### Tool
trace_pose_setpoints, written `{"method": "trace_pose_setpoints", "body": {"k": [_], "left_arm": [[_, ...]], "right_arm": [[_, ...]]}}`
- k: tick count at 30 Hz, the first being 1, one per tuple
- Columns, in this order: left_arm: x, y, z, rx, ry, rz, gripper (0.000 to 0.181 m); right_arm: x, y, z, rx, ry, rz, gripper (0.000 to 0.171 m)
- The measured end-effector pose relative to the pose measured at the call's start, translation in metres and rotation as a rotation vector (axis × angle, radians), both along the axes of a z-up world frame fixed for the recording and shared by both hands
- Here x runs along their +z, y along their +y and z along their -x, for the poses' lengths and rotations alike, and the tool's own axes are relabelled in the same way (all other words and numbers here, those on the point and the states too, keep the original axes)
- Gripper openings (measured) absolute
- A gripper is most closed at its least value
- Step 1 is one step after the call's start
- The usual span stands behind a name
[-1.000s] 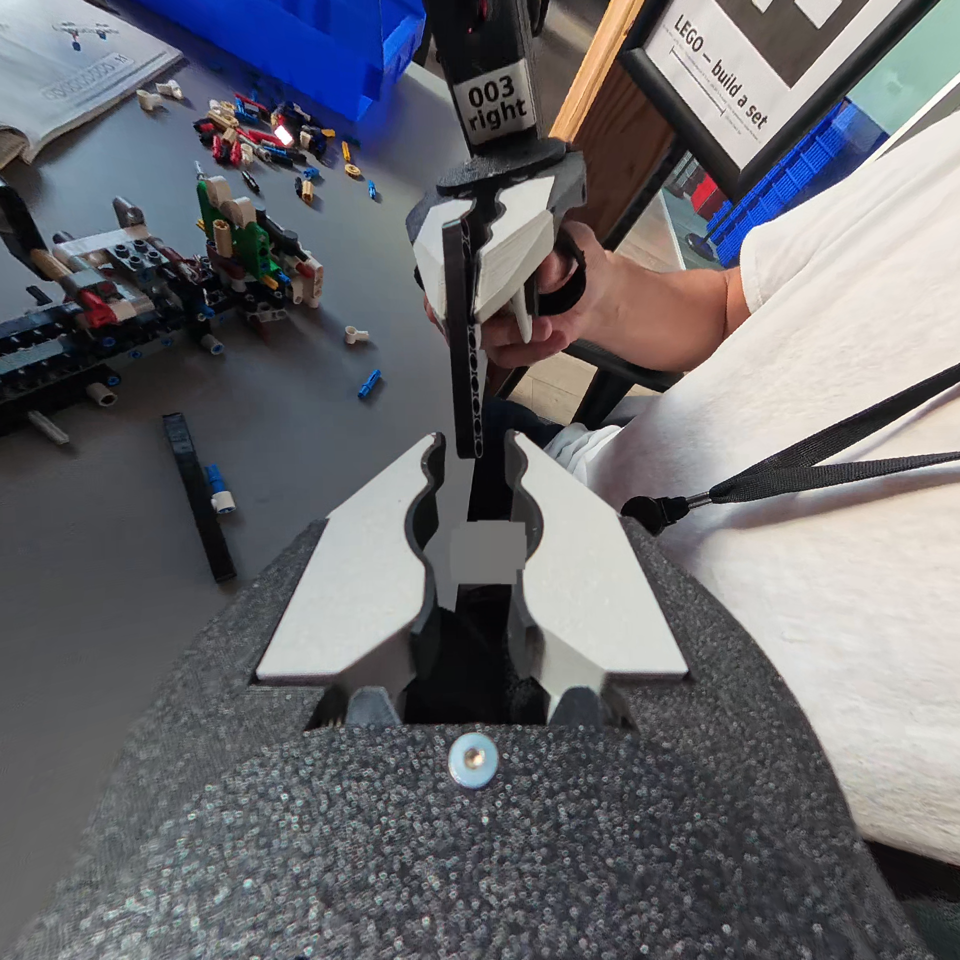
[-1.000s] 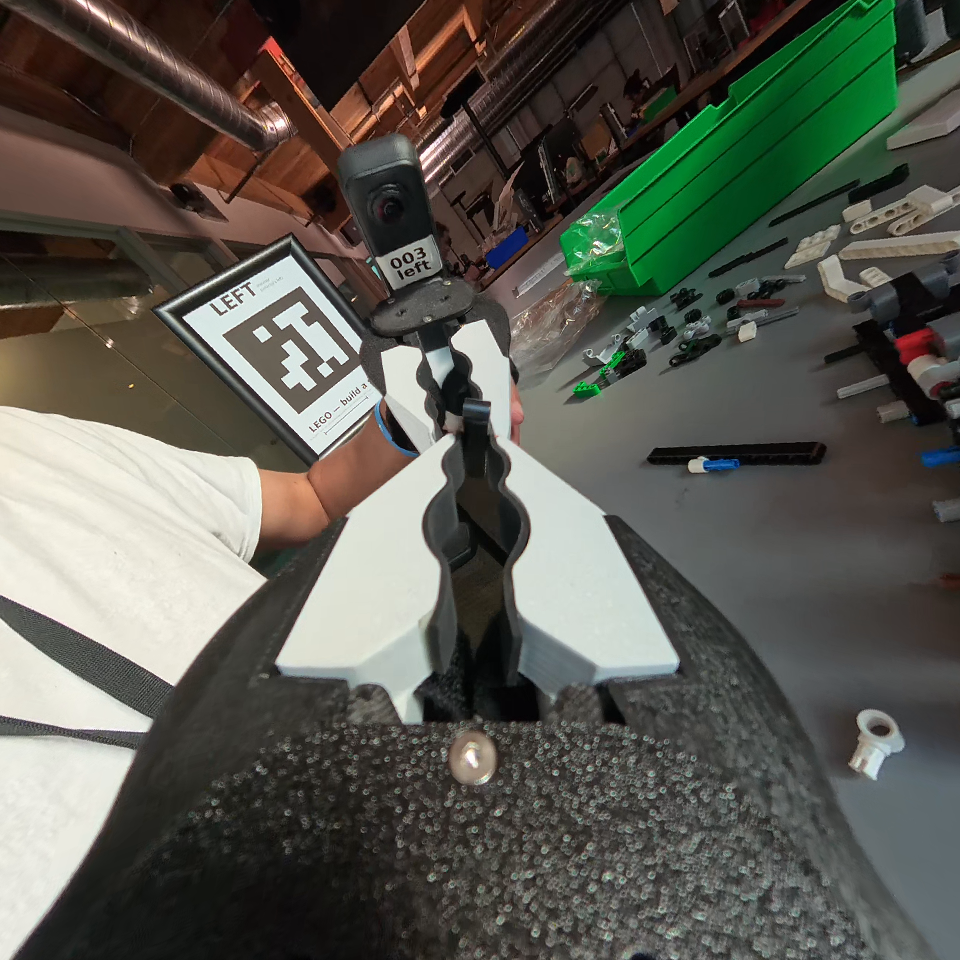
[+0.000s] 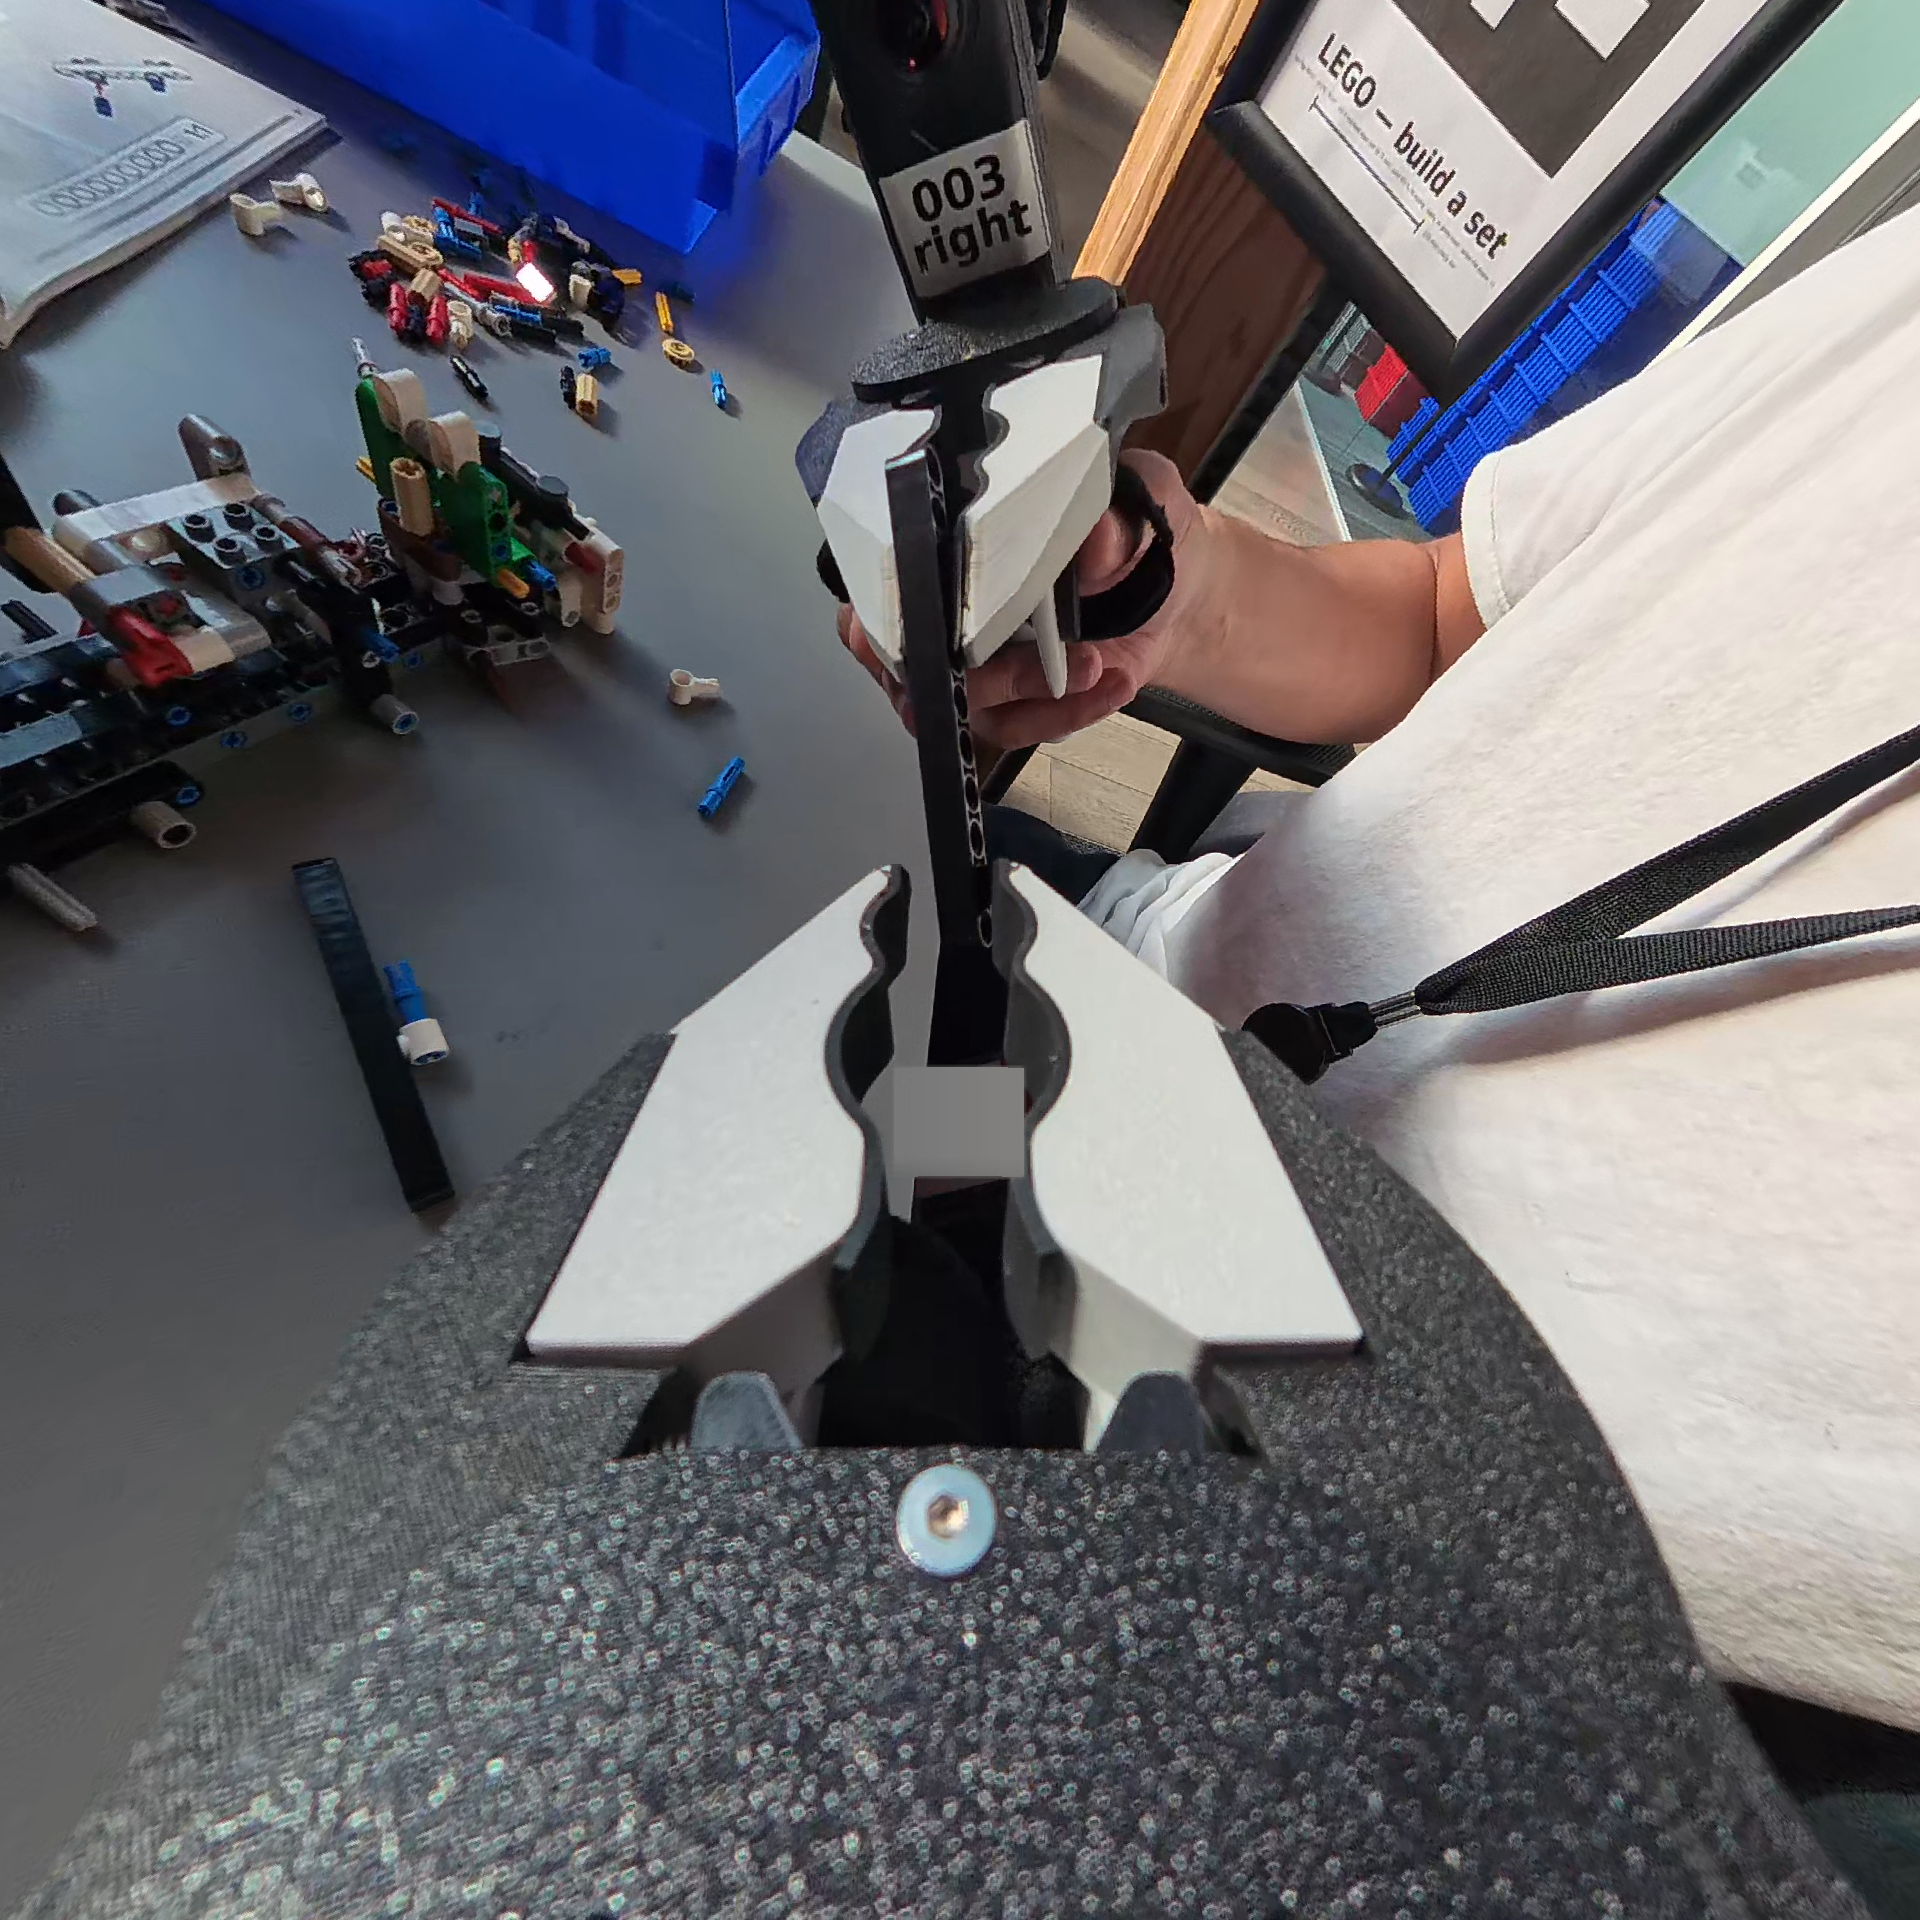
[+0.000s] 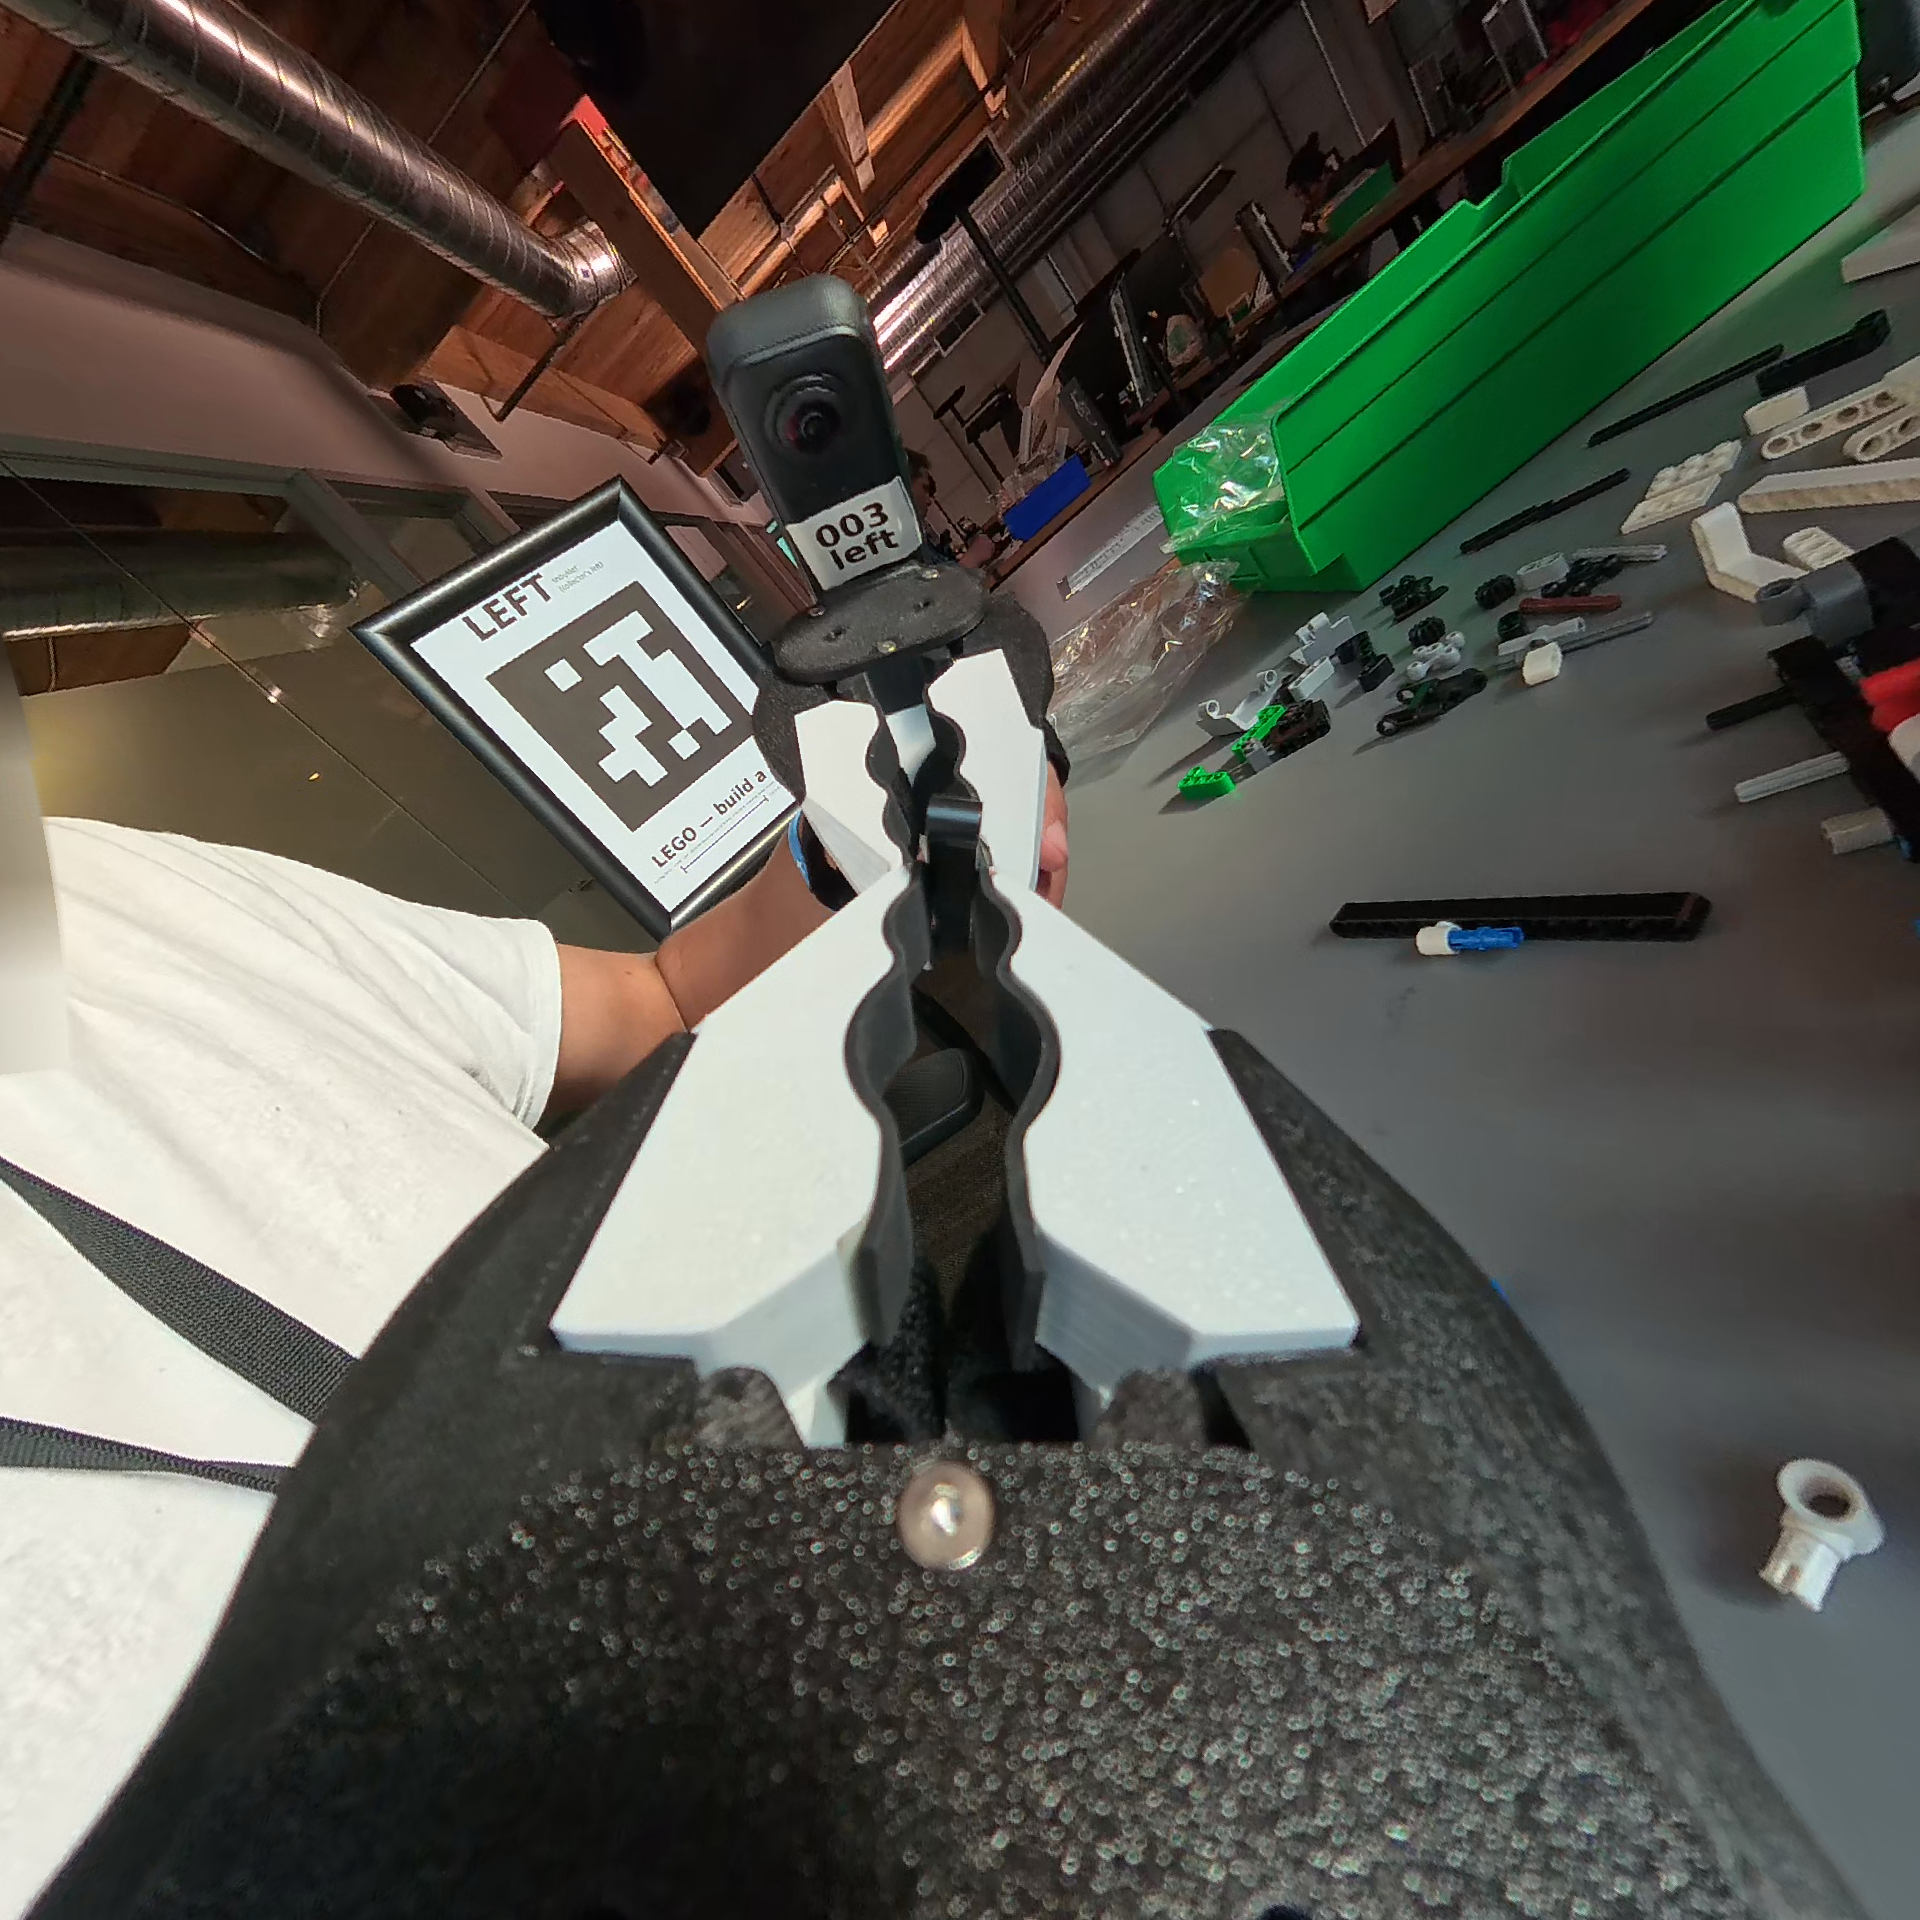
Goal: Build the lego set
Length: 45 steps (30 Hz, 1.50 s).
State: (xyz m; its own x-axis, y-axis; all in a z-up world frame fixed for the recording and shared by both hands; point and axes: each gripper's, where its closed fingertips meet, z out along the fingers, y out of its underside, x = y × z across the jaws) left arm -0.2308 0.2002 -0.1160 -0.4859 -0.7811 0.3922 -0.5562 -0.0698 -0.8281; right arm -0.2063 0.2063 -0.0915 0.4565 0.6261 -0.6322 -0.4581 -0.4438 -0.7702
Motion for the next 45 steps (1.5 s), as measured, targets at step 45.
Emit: {"method": "trace_pose_setpoints", "body": {"k": [45], "left_arm": [[-0.011, -0.005, -0.013, -0.019, 0.050, 0.128, 0.007]], "right_arm": [[-0.007, 0.000, -0.002, -0.022, -0.142, -0.004, 0.018]]}}
